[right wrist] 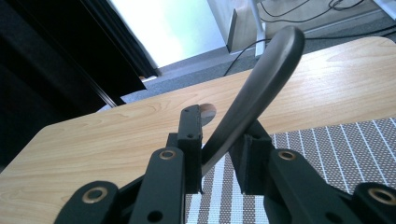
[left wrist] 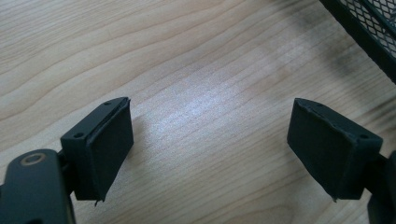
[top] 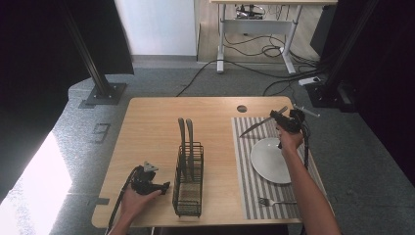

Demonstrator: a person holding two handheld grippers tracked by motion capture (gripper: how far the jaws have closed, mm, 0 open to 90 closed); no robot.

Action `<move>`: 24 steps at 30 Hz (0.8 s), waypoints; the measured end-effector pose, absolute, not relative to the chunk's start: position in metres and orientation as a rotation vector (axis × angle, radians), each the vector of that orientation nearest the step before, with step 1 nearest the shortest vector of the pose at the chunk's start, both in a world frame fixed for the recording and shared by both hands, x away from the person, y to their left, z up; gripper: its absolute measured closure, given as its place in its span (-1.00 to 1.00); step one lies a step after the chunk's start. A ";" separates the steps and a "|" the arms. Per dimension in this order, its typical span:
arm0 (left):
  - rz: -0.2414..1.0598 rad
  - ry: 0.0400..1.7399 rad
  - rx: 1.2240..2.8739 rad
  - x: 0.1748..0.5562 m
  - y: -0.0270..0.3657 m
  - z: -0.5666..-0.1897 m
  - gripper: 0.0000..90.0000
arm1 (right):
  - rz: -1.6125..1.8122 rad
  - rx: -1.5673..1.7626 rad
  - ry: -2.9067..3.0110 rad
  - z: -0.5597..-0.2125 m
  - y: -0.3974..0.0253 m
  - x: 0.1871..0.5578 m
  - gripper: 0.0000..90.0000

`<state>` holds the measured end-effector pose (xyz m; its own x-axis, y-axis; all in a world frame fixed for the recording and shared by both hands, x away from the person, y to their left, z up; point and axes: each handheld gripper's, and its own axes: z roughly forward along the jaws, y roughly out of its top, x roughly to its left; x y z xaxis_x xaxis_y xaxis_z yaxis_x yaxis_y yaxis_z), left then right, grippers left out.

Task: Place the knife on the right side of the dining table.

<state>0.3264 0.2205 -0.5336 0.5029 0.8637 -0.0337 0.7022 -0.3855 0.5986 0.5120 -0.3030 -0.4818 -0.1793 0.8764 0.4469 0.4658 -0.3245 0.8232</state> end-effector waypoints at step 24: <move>0.381 1.279 2.198 0.326 0.220 -0.534 -0.67 | 1.468 1.891 1.508 -0.503 -0.323 0.517 0.54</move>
<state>0.3262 0.2204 -0.5338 0.5041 0.8630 -0.0349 0.7027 -0.3863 0.5974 0.5174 -0.3227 -0.5027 -0.0801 0.8547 0.5128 0.5359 -0.3969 0.7452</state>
